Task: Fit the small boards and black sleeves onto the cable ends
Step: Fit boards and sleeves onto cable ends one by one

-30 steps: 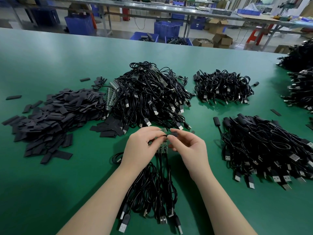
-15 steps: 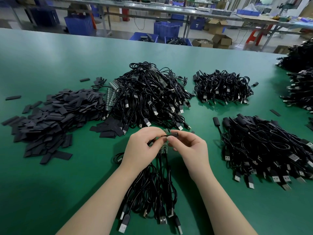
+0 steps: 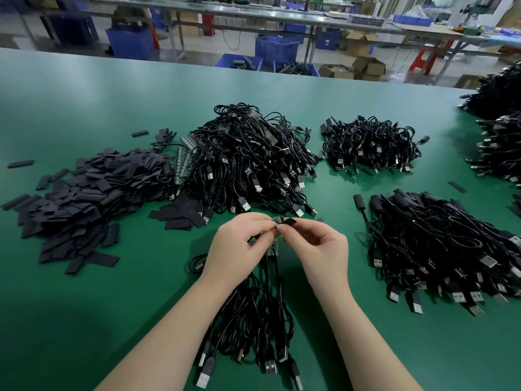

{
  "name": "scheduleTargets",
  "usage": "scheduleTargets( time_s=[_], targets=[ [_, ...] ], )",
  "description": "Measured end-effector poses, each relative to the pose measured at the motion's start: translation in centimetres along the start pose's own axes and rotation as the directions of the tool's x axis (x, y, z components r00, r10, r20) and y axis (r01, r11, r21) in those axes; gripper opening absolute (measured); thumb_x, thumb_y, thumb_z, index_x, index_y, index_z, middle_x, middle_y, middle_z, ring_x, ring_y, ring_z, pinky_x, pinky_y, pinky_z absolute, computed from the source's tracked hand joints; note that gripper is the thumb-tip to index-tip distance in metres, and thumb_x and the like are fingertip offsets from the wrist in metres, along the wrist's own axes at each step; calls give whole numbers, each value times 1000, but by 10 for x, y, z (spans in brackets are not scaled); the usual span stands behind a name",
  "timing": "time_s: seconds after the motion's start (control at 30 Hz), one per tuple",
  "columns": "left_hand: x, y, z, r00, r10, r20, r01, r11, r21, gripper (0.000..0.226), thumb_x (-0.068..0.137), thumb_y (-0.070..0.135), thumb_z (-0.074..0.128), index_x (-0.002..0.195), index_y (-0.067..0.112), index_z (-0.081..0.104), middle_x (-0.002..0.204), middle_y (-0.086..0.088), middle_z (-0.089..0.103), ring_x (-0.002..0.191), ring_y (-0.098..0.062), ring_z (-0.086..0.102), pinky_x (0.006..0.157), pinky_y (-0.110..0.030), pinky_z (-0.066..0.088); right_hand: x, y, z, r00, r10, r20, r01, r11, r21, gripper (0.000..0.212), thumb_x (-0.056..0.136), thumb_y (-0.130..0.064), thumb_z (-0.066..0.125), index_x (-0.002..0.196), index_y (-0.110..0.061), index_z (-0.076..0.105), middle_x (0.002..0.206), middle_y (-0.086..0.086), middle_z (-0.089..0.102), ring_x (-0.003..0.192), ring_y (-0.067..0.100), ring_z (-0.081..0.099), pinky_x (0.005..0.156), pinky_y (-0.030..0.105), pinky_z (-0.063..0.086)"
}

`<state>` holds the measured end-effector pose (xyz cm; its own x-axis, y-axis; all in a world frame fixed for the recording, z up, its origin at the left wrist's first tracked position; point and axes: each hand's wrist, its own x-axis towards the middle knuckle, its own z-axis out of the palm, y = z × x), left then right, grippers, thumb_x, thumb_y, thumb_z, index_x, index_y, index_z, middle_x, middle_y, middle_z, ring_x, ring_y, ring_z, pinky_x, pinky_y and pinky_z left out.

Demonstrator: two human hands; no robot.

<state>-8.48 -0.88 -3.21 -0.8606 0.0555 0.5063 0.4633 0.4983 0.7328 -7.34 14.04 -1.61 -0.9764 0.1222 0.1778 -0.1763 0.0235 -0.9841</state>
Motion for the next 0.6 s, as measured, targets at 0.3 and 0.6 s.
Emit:
scheduleTargets(
  time_s=[0.3,0.6],
  targets=[
    [-1,7,-1,996,83,-38,-74,979,191,20,85,22,63,97,18,79,99,6,71,90,-10,63,79,-43,53,-4,0,5,998,-54,-38,53,998,-29,32,79,-8,82,85,-39,75,82,-11,77,76,4,71,71,13,52],
    [0,7,-1,989,131,-69,-105,948,302,21,80,14,65,95,16,79,97,1,72,82,-21,68,78,-41,52,-4,5,7,985,-167,-43,159,976,-148,36,78,-11,83,92,-42,72,84,-12,75,77,4,70,72,13,52]
  ],
)
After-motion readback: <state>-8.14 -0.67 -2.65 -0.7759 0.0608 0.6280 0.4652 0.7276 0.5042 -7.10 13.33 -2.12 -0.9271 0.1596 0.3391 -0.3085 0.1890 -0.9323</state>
